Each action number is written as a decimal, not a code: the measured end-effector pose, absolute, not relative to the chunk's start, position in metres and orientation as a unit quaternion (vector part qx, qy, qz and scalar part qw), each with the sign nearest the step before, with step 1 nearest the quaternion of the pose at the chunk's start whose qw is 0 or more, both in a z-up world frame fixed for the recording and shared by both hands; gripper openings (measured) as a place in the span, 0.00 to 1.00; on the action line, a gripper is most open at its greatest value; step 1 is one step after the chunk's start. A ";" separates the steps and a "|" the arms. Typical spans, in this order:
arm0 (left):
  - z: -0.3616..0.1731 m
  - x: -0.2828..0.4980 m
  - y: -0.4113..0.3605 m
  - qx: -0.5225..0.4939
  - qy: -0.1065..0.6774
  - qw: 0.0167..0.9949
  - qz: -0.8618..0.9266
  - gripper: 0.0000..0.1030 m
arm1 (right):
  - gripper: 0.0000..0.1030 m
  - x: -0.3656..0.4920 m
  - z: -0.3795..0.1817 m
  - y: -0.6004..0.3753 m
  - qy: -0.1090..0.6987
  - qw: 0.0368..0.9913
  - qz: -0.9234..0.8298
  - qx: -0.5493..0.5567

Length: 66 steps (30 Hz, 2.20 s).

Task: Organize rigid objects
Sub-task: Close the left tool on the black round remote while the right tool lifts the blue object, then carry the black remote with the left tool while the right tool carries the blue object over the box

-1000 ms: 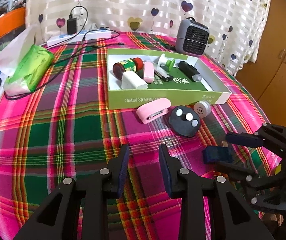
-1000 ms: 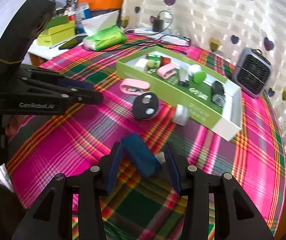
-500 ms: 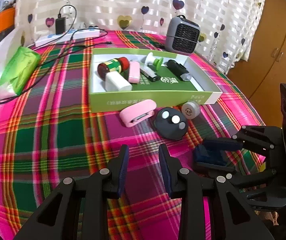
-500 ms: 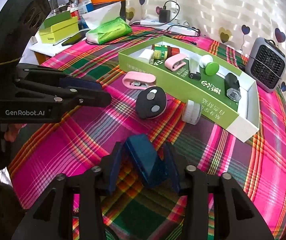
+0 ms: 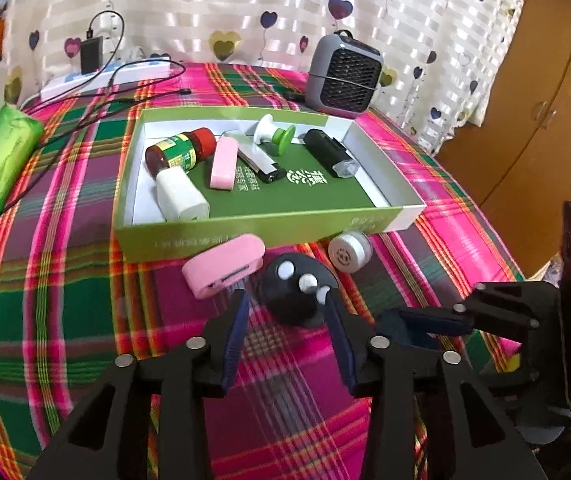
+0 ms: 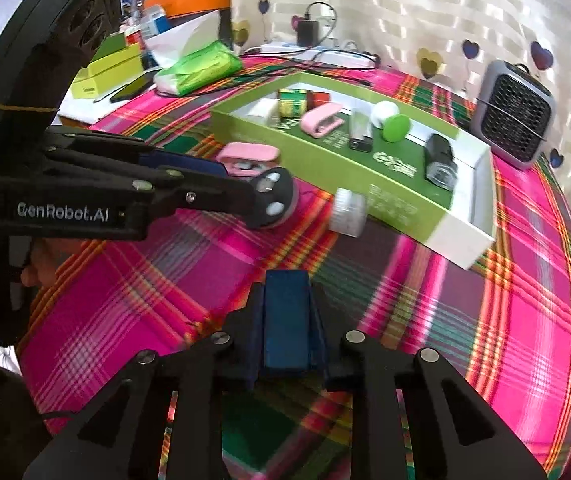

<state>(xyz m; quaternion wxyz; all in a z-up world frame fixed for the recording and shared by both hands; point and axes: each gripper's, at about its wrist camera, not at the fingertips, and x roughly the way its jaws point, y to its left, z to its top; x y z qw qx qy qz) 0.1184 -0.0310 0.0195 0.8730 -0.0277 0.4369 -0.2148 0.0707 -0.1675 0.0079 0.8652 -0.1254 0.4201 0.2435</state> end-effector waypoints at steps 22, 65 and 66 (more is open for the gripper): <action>0.011 0.142 -0.058 -0.008 0.461 0.866 -0.195 0.39 | 0.22 0.075 0.007 -0.192 0.422 0.871 0.228 -0.108; 0.033 0.124 -0.049 -0.008 0.426 0.885 -0.187 0.28 | 0.22 0.078 0.023 -0.202 0.408 0.886 0.190 -0.115; 0.034 0.124 -0.050 -0.007 0.425 0.885 -0.188 0.28 | 0.22 0.079 0.025 -0.201 0.406 0.886 0.190 -0.116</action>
